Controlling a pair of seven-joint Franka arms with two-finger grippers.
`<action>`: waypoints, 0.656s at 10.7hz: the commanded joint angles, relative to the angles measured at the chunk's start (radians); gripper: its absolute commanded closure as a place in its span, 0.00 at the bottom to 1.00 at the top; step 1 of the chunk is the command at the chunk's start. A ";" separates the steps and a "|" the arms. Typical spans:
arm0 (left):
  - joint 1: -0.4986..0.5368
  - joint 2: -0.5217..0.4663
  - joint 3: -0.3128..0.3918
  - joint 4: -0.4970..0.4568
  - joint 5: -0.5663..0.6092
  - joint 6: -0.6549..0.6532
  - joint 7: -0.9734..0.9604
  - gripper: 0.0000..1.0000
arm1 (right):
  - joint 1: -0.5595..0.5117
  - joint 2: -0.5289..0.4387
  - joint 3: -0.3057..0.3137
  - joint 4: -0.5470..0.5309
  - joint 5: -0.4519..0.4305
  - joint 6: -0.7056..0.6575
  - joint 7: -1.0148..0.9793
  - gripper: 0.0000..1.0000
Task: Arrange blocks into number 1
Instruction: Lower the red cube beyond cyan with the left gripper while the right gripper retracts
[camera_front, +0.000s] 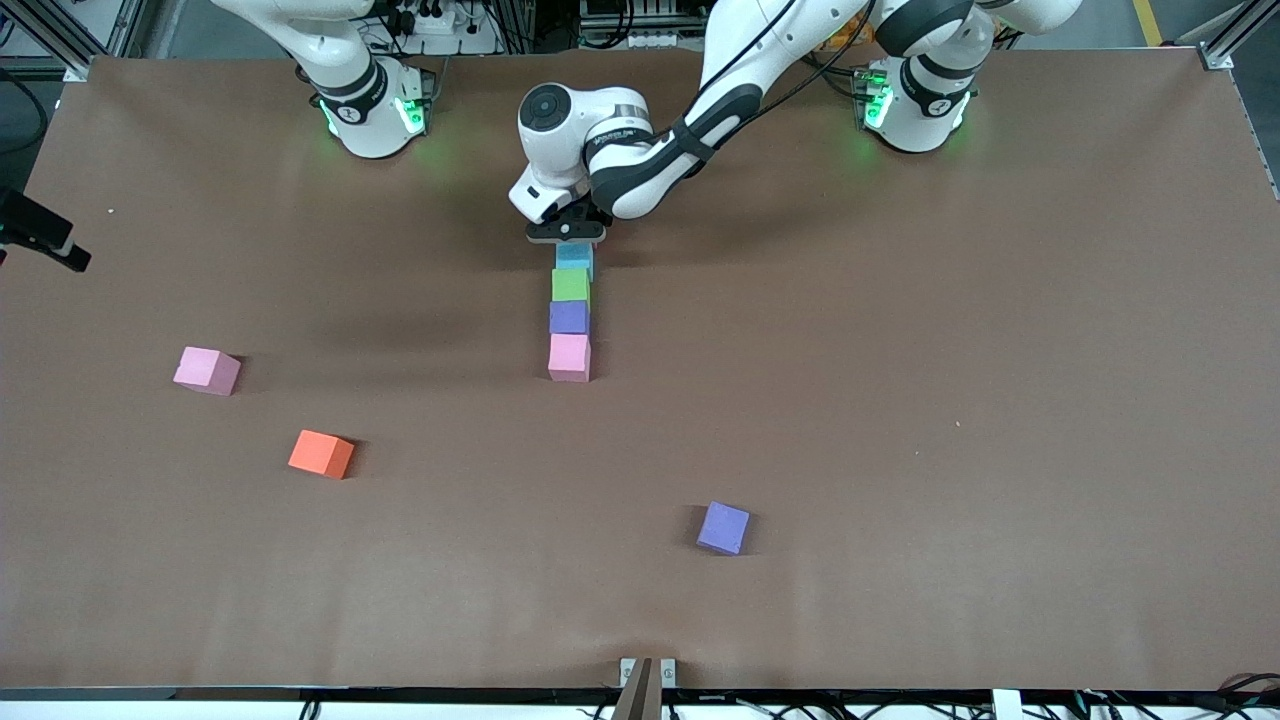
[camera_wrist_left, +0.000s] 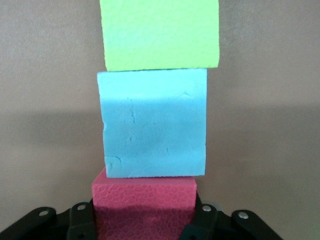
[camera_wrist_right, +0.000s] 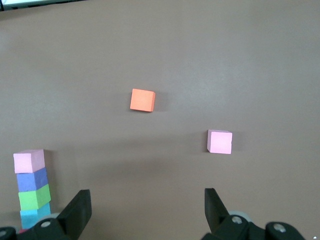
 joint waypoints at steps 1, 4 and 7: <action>-0.019 0.027 0.013 0.048 0.028 -0.006 0.015 1.00 | -0.025 -0.021 0.022 -0.015 -0.014 -0.025 0.000 0.00; -0.027 0.027 0.028 0.048 0.025 -0.006 0.024 1.00 | -0.025 -0.019 0.022 -0.016 -0.014 -0.028 -0.003 0.00; -0.029 0.027 0.030 0.048 0.028 -0.006 0.032 0.12 | -0.023 -0.013 0.024 -0.015 -0.010 -0.029 -0.001 0.00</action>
